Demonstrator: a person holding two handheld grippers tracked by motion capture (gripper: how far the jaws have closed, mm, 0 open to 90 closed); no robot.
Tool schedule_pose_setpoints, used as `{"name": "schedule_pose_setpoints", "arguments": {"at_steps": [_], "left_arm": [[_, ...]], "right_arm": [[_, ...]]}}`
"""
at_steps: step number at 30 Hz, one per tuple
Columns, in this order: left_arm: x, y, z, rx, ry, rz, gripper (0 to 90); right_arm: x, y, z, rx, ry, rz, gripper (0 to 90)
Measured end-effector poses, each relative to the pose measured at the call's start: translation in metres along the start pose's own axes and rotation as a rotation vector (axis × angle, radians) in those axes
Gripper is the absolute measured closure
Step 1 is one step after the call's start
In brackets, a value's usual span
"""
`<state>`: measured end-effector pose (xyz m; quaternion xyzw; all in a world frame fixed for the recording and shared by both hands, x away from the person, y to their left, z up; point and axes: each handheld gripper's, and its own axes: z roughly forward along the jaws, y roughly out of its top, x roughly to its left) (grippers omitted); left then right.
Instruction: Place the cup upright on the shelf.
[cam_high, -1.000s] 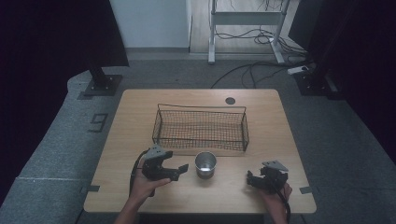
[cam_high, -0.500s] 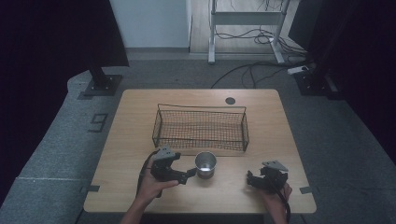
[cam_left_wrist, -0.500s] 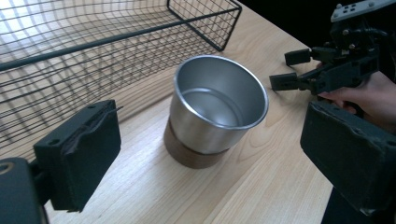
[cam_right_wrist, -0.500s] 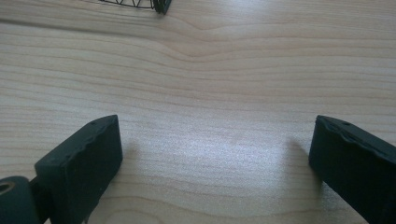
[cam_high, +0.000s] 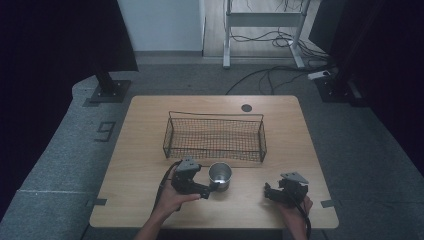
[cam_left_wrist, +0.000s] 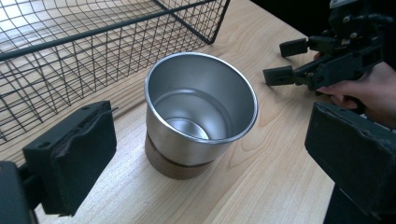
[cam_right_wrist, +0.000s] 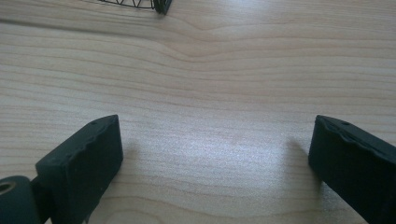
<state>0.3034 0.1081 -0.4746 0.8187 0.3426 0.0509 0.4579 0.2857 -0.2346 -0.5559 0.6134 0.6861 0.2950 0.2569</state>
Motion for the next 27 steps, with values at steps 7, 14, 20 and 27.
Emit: {"name": "schedule_pose_setpoints", "arguments": {"at_steps": [7, 14, 20, 27], "left_arm": [[-0.001, 0.003, 0.012, 0.017, 0.009, 0.008, 2.0], [-0.002, 0.004, 0.022, 0.032, 0.008, 0.011, 1.2], [-0.003, 0.005, 0.030, 0.051, 0.003, 0.013, 0.7], [-0.005, 0.006, 0.039, 0.065, 0.015, 0.028, 0.7]], "right_arm": [[0.000, 0.000, 0.000, -0.001, 0.000, 0.000, 3.1], [0.000, 0.000, 0.000, -0.001, 0.001, -0.001, 3.2], [0.000, 0.000, 0.000, -0.001, 0.001, -0.001, 3.2], [0.000, 0.000, 0.000, -0.001, 0.002, -0.002, 3.4]]}}
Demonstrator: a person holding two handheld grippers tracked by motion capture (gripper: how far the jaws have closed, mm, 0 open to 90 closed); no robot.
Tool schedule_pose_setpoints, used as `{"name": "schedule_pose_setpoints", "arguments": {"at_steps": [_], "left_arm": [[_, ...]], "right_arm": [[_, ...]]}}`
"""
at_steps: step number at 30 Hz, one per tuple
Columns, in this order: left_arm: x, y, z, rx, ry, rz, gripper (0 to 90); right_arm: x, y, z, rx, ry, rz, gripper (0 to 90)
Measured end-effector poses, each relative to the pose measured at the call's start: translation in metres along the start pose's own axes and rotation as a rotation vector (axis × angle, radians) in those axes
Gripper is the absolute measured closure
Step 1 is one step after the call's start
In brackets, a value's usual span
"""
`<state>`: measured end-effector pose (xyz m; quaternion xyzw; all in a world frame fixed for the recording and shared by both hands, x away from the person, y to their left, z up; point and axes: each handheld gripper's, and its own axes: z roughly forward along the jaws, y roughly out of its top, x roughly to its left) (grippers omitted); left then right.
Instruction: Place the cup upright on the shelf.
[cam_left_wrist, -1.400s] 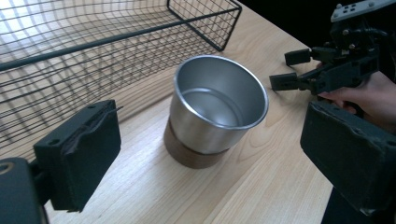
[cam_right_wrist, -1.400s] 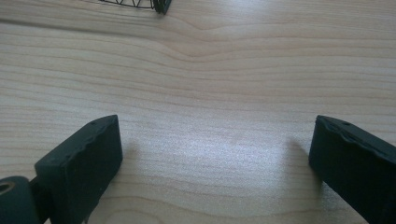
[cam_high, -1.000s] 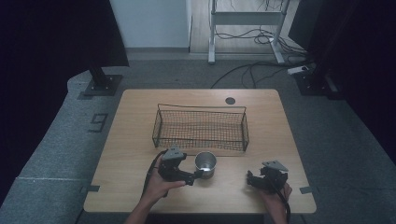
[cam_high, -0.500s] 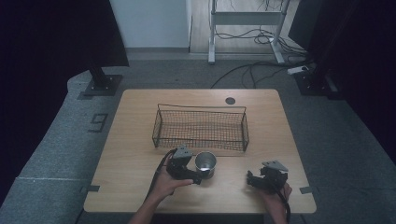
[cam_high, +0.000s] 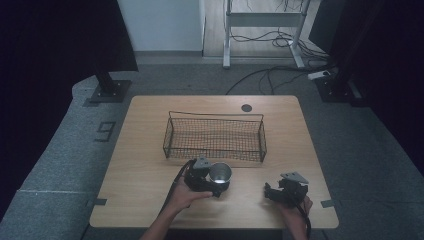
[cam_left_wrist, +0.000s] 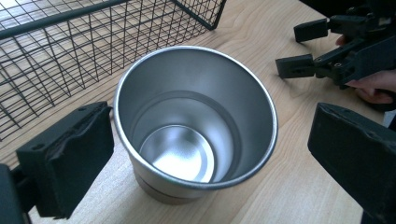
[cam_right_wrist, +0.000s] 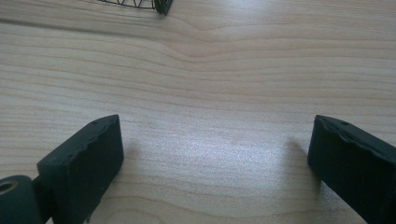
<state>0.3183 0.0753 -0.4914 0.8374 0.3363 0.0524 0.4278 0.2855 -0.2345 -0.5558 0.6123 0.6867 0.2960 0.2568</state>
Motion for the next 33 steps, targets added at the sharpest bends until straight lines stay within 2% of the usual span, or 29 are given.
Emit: {"name": "schedule_pose_setpoints", "arguments": {"at_steps": [5, 12, 15, 21, 27, 33], "left_arm": [[-0.001, 0.002, 0.010, 0.014, 0.021, 0.012, 0.8], [-0.003, 0.002, 0.019, 0.019, 0.030, 0.019, 1.3], [-0.002, 0.002, 0.020, 0.016, 0.039, 0.020, 2.7], [-0.002, 0.001, 0.024, 0.017, 0.077, 0.034, 12.1], [-0.002, -0.001, 0.025, 0.008, 0.080, 0.041, 13.5], [-0.003, -0.003, 0.023, -0.008, 0.104, 0.059, 14.4]], "right_arm": [[0.000, 0.000, 0.000, 0.000, 0.000, 0.000, 3.5], [0.000, 0.000, 0.000, 0.000, 0.001, 0.001, 3.5], [0.000, 0.000, 0.000, 0.000, 0.002, 0.000, 3.5], [0.000, 0.000, 0.000, 0.000, 0.002, -0.001, 3.5], [0.000, 0.000, 0.000, 0.000, 0.003, 0.000, 3.5], [0.000, 0.000, 0.000, 0.000, 0.004, -0.001, 3.5]]}}
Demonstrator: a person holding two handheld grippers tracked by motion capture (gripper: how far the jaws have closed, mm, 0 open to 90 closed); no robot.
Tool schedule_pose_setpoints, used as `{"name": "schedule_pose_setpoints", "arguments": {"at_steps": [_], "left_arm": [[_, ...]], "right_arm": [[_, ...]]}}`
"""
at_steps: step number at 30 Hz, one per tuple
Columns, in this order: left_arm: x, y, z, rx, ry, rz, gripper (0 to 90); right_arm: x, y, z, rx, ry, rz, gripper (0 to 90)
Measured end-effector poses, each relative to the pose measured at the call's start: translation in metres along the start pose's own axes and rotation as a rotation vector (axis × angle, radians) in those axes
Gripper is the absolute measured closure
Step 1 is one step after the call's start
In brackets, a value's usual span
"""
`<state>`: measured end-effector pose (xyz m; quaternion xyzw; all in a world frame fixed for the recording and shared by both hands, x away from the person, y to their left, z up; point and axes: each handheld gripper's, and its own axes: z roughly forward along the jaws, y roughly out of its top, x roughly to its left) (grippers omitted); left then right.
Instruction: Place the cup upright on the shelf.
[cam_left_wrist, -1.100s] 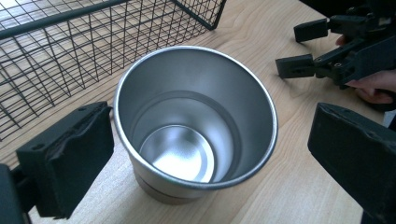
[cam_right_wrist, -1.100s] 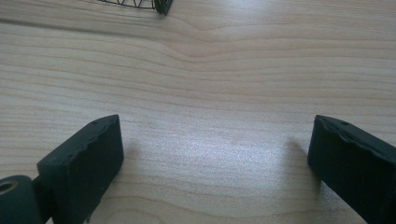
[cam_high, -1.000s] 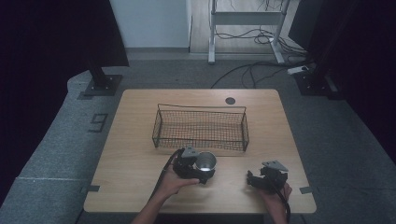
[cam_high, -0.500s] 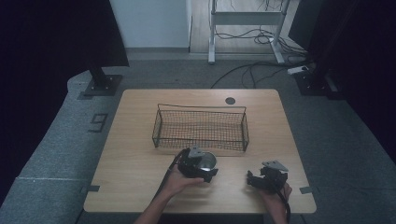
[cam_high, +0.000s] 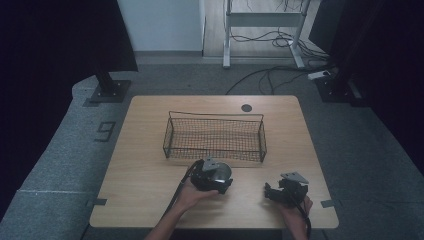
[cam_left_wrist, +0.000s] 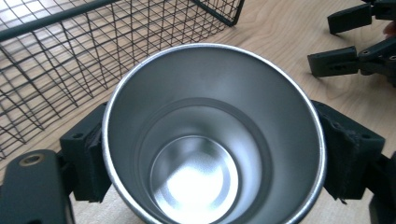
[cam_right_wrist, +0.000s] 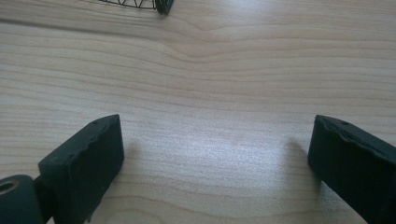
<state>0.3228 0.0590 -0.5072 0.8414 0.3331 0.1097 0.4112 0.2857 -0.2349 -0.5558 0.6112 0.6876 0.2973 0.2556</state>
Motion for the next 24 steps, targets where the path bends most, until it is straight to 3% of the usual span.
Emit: {"name": "schedule_pose_setpoints", "arguments": {"at_steps": [8, 12, 24], "left_arm": [[0.003, 0.002, -0.015, -0.038, -0.012, 0.013, 14.6], [0.009, 0.003, -0.023, -0.049, -0.020, -0.006, 14.6], [0.019, 0.014, -0.053, -0.101, -0.019, -0.011, 14.6]], "right_arm": [[0.000, 0.000, 0.000, 0.000, 0.003, -0.002, 3.5], [0.000, 0.000, 0.000, 0.000, 0.003, -0.003, 3.5], [0.000, 0.000, 0.000, 0.000, 0.004, -0.004, 3.5]]}}
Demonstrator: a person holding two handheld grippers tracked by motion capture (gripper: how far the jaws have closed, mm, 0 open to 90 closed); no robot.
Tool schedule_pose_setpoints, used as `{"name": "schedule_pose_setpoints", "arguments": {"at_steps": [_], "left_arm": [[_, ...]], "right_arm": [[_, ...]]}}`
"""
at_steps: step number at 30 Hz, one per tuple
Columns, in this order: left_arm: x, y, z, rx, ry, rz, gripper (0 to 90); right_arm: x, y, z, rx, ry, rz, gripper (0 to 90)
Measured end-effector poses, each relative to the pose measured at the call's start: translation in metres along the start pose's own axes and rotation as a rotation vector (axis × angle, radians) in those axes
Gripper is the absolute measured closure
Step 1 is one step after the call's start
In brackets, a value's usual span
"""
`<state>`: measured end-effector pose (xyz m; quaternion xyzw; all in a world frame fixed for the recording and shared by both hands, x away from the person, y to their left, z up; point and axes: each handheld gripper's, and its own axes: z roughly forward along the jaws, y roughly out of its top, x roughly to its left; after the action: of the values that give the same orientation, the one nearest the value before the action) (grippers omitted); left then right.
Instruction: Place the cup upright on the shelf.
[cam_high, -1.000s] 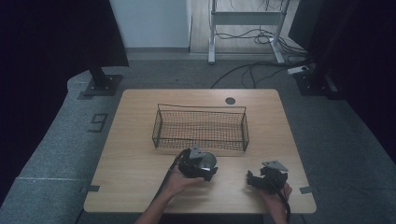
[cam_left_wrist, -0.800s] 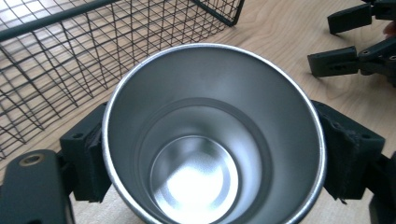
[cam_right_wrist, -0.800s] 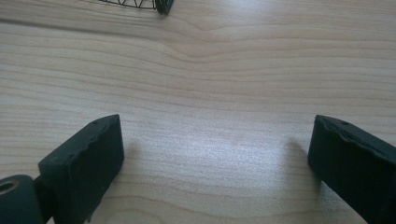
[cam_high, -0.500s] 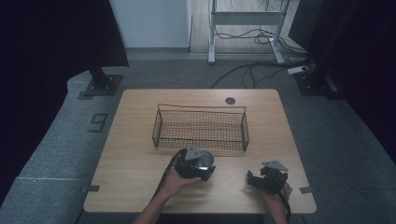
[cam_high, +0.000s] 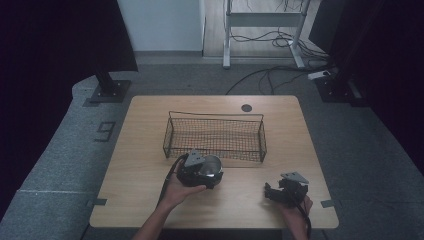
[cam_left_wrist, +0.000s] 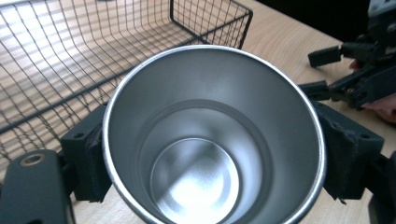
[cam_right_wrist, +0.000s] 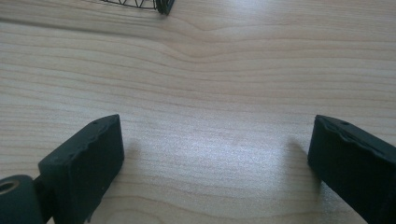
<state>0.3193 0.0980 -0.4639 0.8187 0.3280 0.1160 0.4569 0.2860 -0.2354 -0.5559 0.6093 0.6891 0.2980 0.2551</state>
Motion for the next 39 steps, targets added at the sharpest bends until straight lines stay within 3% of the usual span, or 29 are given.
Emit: {"name": "schedule_pose_setpoints", "arguments": {"at_steps": [6, 39], "left_arm": [[0.004, 0.004, -0.009, -0.012, -0.006, -0.011, 14.6], [0.014, 0.022, -0.023, -0.034, 0.001, -0.024, 14.6]], "right_arm": [[0.000, 0.000, 0.000, 0.000, 0.000, 0.000, 3.5], [0.000, 0.000, 0.000, -0.001, -0.001, 0.001, 3.6]]}}
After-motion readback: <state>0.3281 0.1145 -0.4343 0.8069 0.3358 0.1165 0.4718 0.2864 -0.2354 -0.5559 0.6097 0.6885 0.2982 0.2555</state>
